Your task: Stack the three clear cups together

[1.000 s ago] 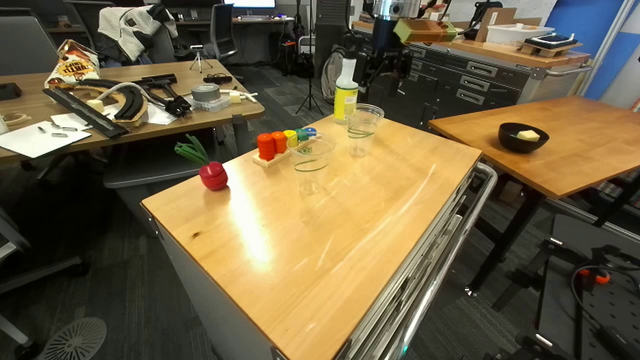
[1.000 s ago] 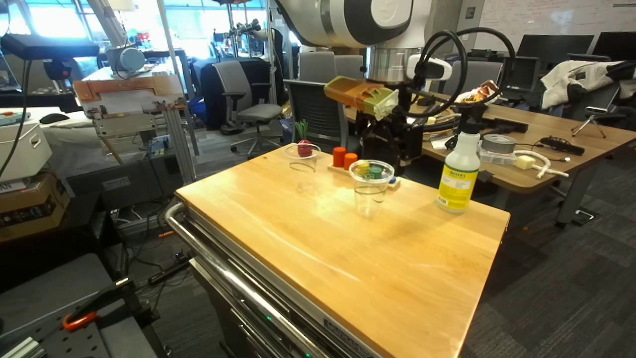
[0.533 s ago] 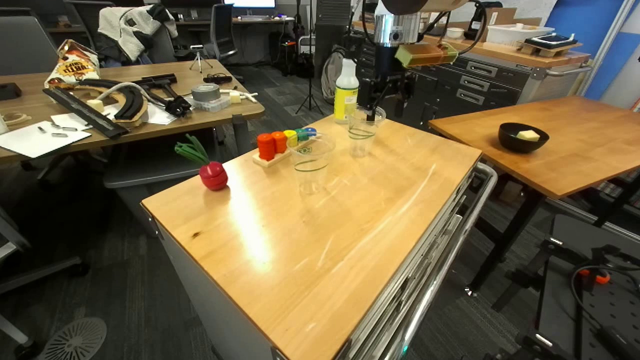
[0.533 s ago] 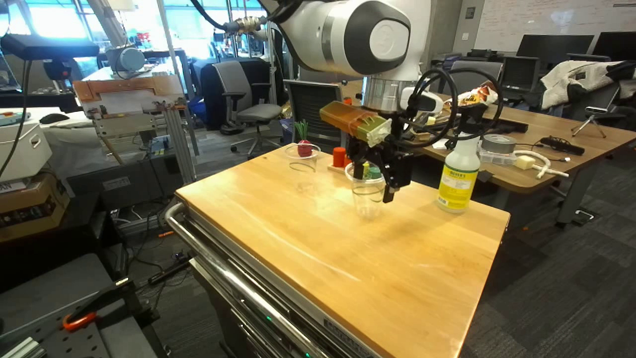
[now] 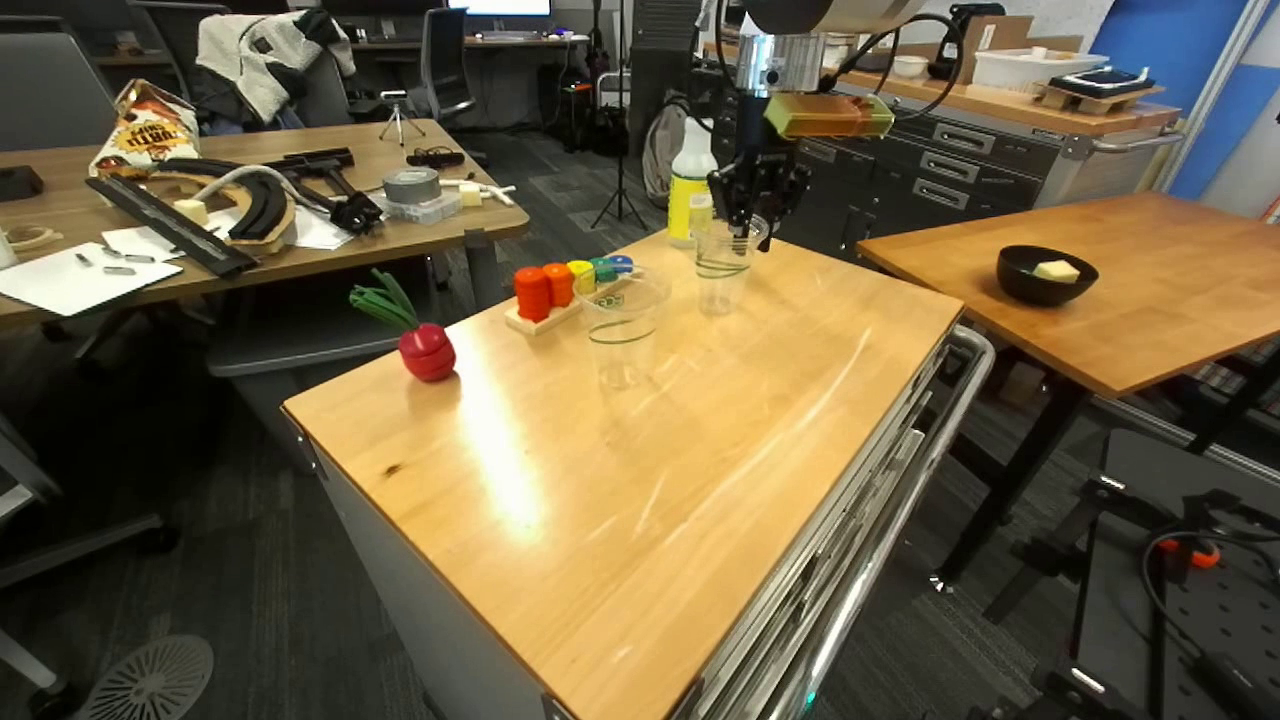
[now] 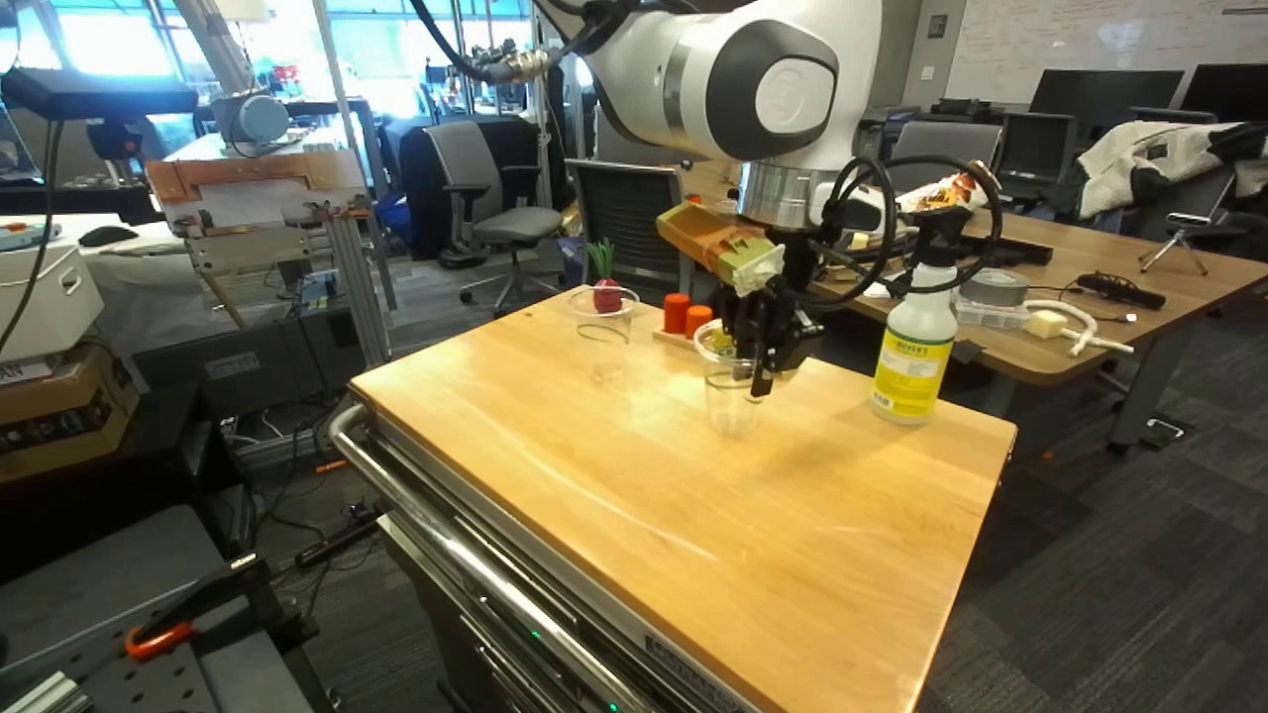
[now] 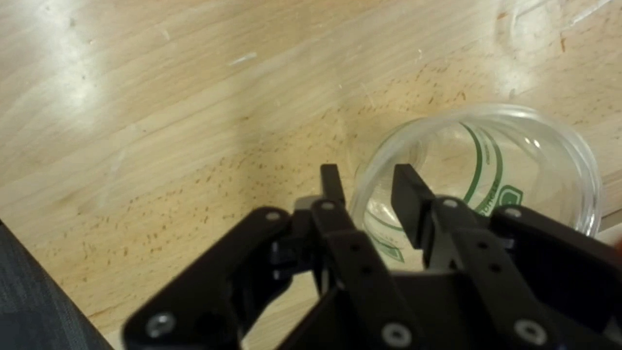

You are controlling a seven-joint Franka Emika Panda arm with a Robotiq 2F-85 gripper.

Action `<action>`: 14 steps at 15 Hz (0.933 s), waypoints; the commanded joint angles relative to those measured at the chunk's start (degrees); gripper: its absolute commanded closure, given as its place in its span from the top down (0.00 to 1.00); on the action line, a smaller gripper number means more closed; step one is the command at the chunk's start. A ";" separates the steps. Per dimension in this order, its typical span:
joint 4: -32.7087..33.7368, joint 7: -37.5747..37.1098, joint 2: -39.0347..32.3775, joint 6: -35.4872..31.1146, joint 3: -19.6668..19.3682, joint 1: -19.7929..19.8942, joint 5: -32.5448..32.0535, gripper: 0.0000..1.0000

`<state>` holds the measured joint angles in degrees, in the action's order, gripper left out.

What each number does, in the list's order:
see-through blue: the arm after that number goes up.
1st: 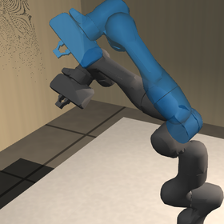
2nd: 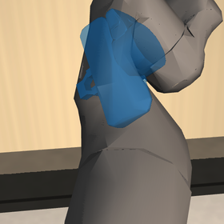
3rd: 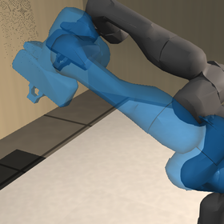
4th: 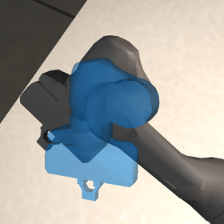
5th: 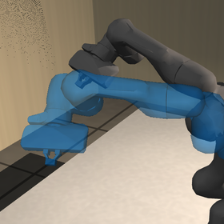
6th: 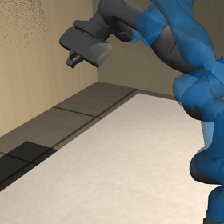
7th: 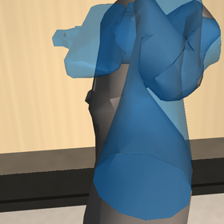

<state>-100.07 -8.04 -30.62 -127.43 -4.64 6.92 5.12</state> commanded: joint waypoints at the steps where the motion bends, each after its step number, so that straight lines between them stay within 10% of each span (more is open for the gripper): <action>1: 2.41 -2.95 -0.36 1.50 0.01 0.12 2.92 0.04; 14: -3.91 -8.24 15.83 6.34 -0.04 -2.67 3.88 0.01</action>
<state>-100.09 -14.19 -23.25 -121.87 -4.51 5.93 9.24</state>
